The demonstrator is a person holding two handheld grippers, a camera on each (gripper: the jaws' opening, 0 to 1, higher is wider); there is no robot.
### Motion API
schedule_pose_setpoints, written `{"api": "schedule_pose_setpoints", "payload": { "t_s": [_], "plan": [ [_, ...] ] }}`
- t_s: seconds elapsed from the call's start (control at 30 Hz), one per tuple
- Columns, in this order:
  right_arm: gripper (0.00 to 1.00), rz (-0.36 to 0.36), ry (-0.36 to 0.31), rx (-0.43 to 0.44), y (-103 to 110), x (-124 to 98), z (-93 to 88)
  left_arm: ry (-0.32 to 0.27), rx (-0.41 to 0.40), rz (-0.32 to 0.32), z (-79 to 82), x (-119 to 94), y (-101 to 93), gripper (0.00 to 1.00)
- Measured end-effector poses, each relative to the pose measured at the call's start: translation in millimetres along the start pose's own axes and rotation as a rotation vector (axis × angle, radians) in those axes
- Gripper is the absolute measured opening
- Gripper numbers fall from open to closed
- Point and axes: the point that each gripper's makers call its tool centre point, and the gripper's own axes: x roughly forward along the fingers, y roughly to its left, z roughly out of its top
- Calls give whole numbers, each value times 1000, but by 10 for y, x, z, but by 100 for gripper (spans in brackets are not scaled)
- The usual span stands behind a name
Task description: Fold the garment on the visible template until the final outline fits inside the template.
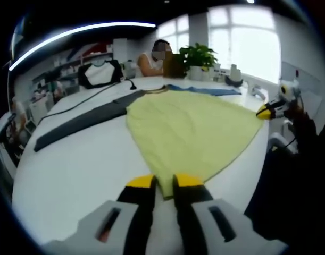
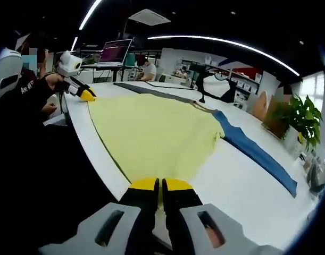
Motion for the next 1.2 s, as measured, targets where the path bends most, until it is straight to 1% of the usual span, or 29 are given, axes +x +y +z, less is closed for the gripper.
{"api": "schedule_pose_setpoints", "payload": {
  "t_s": [0.1, 0.2, 0.3, 0.57, 0.63, 0.67, 0.7, 0.73, 0.77, 0.83, 0.87, 0.93, 1.07, 1.1, 1.17, 1.2],
  "plan": [
    [0, 1, -3, -3, 1, 8, 0, -2, -5, 0, -1, -1, 1, 14],
    [0, 8, -6, 19, 8, 18, -3, 0, -4, 1, -2, -3, 3, 14],
    [0, 2, 5, 25, -3, 5, -16, 1, -3, 0, -3, -4, 3, 14],
    [0, -14, 41, 85, -55, -41, -56, -3, -7, -4, -6, -5, 8, 14],
    [0, -10, 48, 77, -53, -44, -54, -4, -5, -2, -4, -4, 9, 14],
    [0, -15, 44, 59, -68, -53, -41, -4, -4, -1, -3, -4, 9, 14],
    [0, -27, 17, 47, -95, -65, 6, -4, -4, -1, -2, -3, 9, 14],
    [0, -30, -40, 52, -108, -77, 102, -4, -3, 0, -1, -3, 10, 15],
    [0, -10, -107, 102, -93, -116, 224, -5, -1, 0, 2, -1, 12, 15],
    [0, 8, -153, 197, -106, -188, 341, -6, -3, -1, 4, 0, 14, 15],
    [0, -9, -169, 187, -154, -217, 381, -7, -1, 0, 6, 1, 16, 15],
    [0, -64, -198, 133, -246, -276, 460, -11, 5, 1, 10, 3, 17, 15],
    [0, -83, -222, 152, -300, -354, 560, -15, 15, 8, 18, 3, 28, 17],
    [0, -94, -233, 147, -326, -381, 608, -21, 27, 12, 24, 1, 31, 18],
    [5, -122, -254, 127, -386, -415, 685, -24, 21, 8, 25, -9, 25, 19],
    [5, -139, -269, 114, -428, -439, 733, -43, 18, 6, 54, -22, 24, 19]
  ]
}}
